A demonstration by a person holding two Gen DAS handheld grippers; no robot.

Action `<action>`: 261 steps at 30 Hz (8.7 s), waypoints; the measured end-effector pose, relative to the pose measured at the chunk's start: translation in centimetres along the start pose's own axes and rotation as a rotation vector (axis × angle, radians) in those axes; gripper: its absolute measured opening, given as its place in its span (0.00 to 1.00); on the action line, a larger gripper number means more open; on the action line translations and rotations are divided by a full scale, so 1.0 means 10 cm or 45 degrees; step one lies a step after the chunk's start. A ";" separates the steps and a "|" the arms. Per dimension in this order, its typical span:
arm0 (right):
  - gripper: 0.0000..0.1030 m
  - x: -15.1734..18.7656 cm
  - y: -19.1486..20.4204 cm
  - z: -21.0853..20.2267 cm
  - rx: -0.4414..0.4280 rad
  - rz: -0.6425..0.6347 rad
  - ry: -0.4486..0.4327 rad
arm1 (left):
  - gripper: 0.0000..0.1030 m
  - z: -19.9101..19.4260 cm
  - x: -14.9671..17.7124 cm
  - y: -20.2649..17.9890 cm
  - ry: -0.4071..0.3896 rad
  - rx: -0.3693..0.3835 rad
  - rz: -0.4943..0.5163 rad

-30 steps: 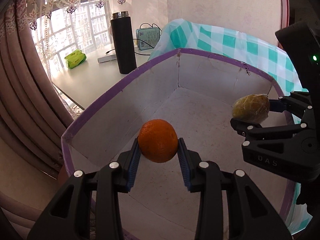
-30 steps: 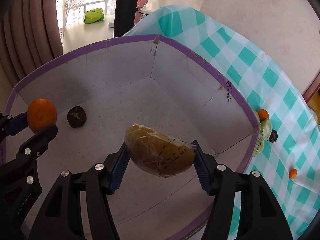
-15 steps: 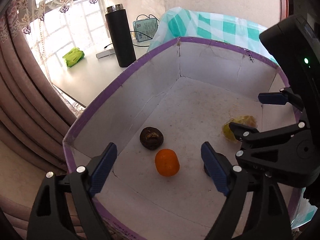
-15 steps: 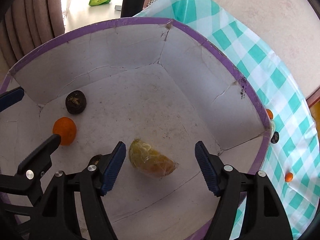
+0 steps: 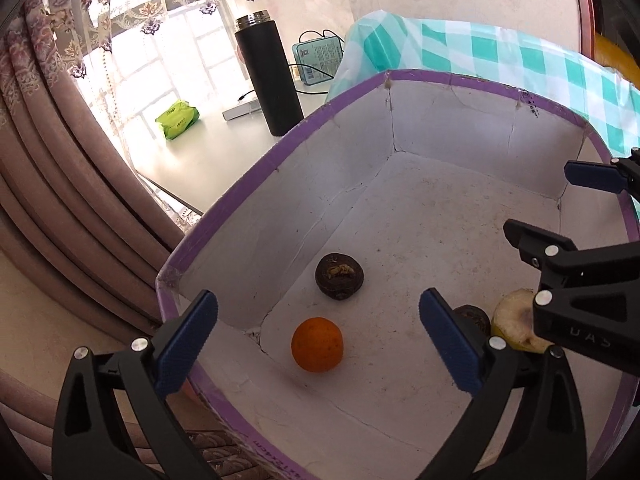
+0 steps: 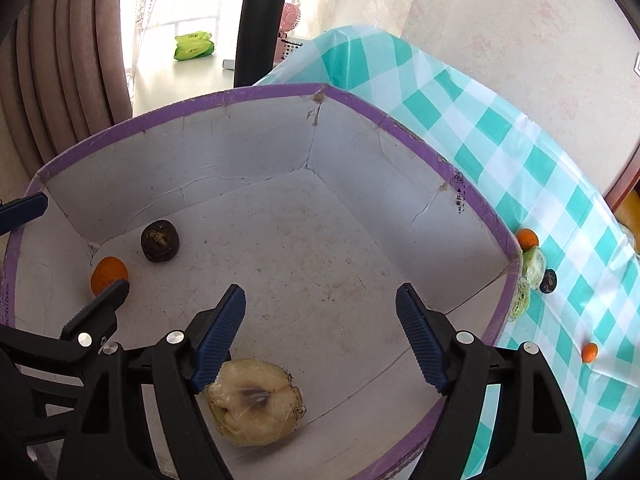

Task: Organize fruits
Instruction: 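Release the bagged fruit and orange into the box with both grippers, then grasp a small orange with the right gripper while the left grasps a bagged green fruit, then lift the orange and bagged green fruit with both grippers toward the box, then open both grippers to drop the orange and bagged green fruit in the box, then move both grippers back over the table toward the remaining fruits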

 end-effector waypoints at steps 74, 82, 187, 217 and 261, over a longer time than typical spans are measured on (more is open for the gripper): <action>0.36 2.19 -4.22 -0.56 0.323 1.276 -0.313 | 0.98 -0.37 -0.66 -3.82 -0.032 0.949 -0.011; 0.36 2.16 -4.04 -0.53 0.256 1.246 -0.323 | 0.89 0.01 -1.04 -3.93 0.022 0.855 -0.123; 0.36 1.52 -1.26 -1.31 0.344 0.473 -0.104 | 0.59 -1.70 -0.05 -1.34 -0.565 0.380 0.087; 0.36 -0.17 0.35 -0.33 0.061 -0.070 -0.112 | 0.60 -0.34 -0.16 0.23 -0.257 0.058 -0.175; 0.84 -0.16 -0.47 -1.05 0.166 0.007 -0.452 | 0.98 -1.59 -0.67 0.14 -0.844 -0.324 -0.009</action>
Point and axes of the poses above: each gripper's, at about its wrist camera, not at the fingertips, and z roughly the way its jaws point, y to its left, x to its underside, the point moved 8 cm from there along z, roughly the way its jaws point, and after that the axes turned 10 degrees about -x, right-handed, at the moved point
